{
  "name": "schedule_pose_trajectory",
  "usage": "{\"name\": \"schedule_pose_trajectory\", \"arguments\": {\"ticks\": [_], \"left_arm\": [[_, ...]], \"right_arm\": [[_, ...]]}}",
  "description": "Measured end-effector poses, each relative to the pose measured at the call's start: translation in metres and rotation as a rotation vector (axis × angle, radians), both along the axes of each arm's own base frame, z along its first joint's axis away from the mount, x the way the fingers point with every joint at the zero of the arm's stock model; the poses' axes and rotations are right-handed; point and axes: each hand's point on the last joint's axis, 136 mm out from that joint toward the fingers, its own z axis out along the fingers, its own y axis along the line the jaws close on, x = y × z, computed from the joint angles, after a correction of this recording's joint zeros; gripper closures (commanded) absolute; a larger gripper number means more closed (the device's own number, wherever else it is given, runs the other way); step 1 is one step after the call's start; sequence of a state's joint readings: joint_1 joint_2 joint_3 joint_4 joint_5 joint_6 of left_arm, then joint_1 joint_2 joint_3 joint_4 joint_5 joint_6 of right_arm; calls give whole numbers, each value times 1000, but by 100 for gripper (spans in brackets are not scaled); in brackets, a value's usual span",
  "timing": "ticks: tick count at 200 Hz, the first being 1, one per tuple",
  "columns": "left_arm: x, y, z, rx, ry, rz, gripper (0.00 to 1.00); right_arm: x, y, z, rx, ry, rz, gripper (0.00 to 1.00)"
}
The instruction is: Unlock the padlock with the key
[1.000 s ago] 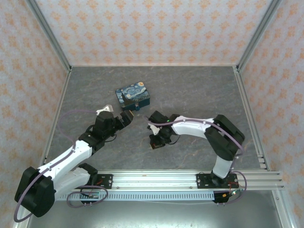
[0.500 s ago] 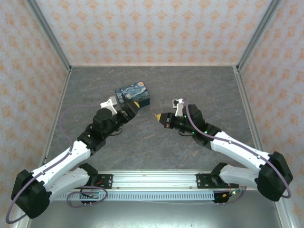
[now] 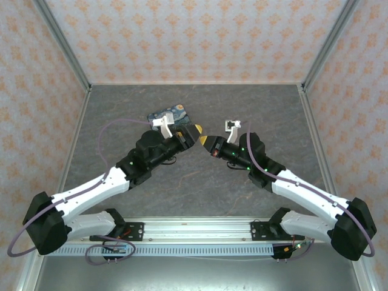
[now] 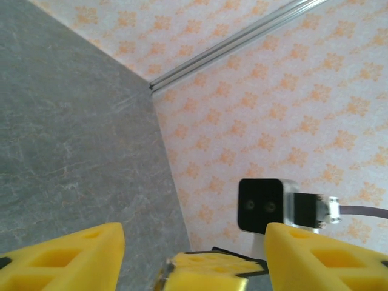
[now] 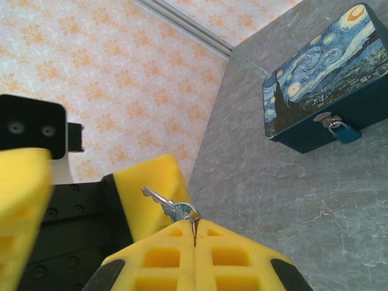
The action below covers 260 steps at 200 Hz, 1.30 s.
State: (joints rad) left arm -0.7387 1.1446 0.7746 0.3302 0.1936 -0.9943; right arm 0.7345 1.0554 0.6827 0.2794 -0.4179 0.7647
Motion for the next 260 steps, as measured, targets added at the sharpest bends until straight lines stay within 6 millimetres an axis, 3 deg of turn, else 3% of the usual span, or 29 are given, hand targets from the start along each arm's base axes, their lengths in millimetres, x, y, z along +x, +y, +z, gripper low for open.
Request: {"name": "schedule_pose_trajectory", "arguments": {"ticks": [23, 113, 143, 186, 222, 240, 260], "left_arm": [[2, -2, -6, 11, 11, 1, 57], [3, -4, 1, 31, -16, 10, 100], [5, -2, -2, 59, -14, 25, 100], [5, 0, -7, 112, -17, 24, 100], [-1, 3, 3, 187, -66, -3, 100], [-7, 0, 24, 201, -123, -42, 100], [-15, -8, 47, 194, -190, -107, 100]], "right_arm": [[-1, 1, 0, 3, 1, 2, 100], [0, 1, 1, 5, -2, 1, 100], [0, 1, 1, 5, -2, 1, 100], [-4, -1, 0, -16, -9, 20, 58], [-10, -17, 15, -19, -70, 65, 33], [-14, -22, 23, -6, -103, 115, 27], [-25, -18, 29, 2, -135, 201, 27]]}}
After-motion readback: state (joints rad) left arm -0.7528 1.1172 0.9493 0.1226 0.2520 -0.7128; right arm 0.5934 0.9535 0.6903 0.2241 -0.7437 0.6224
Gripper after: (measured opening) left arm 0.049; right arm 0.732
